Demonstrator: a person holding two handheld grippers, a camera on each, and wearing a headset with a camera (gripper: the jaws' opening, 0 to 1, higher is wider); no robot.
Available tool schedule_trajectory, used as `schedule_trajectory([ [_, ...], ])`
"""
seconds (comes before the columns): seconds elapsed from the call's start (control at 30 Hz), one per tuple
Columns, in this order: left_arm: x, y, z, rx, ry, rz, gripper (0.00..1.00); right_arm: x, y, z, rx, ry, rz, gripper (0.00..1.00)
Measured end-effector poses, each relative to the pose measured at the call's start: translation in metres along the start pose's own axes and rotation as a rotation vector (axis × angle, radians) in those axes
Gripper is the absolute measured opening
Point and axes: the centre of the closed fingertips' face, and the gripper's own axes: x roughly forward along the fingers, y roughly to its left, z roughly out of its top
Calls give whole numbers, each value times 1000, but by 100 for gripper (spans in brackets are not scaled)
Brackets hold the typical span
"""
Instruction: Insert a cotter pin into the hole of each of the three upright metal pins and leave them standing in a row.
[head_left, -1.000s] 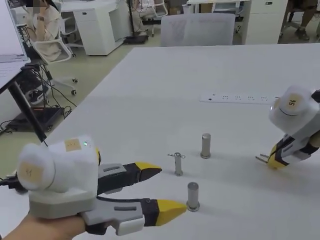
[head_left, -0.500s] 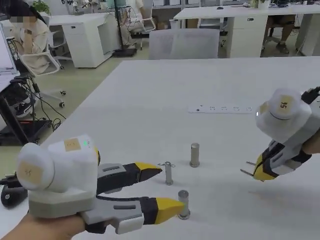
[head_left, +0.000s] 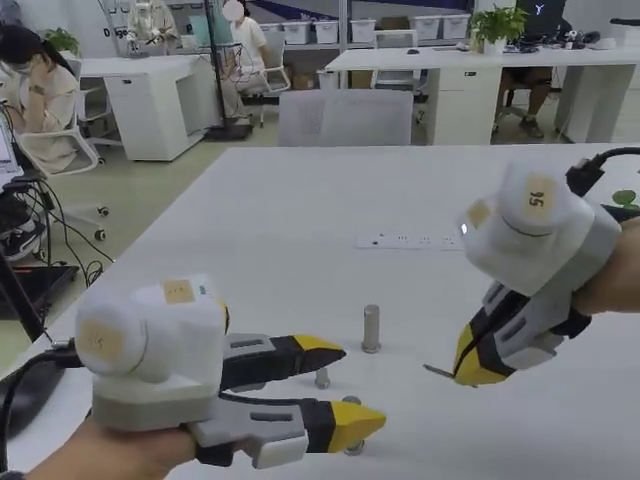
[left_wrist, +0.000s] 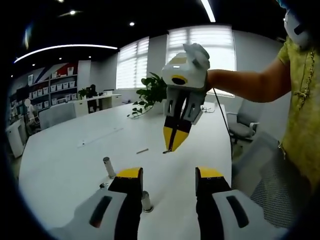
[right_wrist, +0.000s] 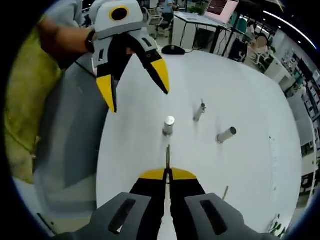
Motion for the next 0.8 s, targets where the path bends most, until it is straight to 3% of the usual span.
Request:
schedule_trajectory([
  [0.37,22,-9,3,47,15,-60,30,-6,16,22,-80,19,36,2],
  [0.8,31,-15,7,85,4,-86,12,-2,21,28,-120,41,57,2],
])
